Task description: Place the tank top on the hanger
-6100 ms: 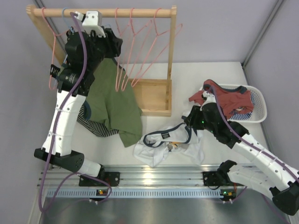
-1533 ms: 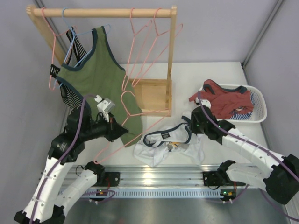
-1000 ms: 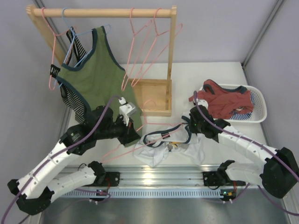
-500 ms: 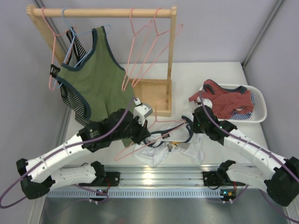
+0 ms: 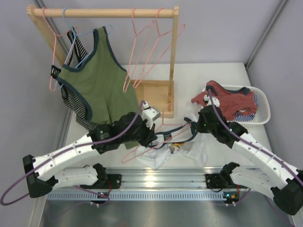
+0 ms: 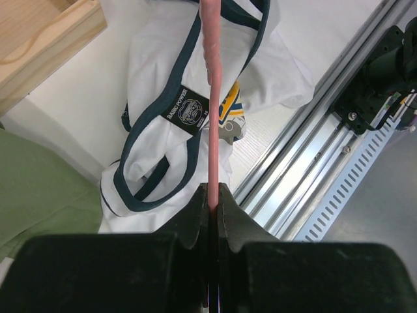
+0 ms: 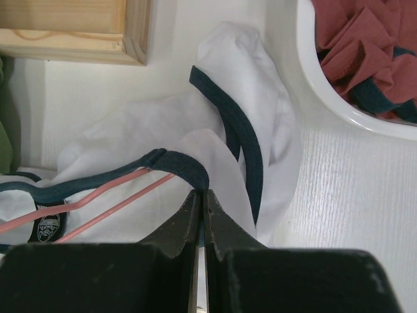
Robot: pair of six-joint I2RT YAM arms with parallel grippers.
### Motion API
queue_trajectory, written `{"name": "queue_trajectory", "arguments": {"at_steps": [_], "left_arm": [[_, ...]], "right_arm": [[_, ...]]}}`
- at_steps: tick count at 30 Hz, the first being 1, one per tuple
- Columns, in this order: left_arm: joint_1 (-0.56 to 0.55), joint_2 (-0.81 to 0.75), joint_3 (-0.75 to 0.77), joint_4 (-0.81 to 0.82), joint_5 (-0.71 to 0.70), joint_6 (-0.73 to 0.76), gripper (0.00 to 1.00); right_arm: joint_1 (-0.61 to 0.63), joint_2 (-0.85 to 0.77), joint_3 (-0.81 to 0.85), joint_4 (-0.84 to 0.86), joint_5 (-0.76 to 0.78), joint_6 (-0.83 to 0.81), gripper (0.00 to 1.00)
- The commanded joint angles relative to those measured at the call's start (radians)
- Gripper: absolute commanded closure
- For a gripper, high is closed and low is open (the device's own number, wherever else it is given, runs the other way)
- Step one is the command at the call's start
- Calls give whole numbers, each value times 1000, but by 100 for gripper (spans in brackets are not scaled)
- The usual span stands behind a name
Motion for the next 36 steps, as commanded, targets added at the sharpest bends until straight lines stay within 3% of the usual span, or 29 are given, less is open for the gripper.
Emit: {"name": "queue_trajectory", "arguments": {"at_steps": [1,20,36], "left_arm": [[-7,-4,-12,83,-6,-10,100],[-14,53,-64,246,-7,-25,100],[-16,-94,-58,143,5,-22,100]], "right_arm": [[1,-24,45,-11,14,-8,100],[44,-43,122,-67,21,1,100],[44,-23,108,-76,61,-12,100]]}}
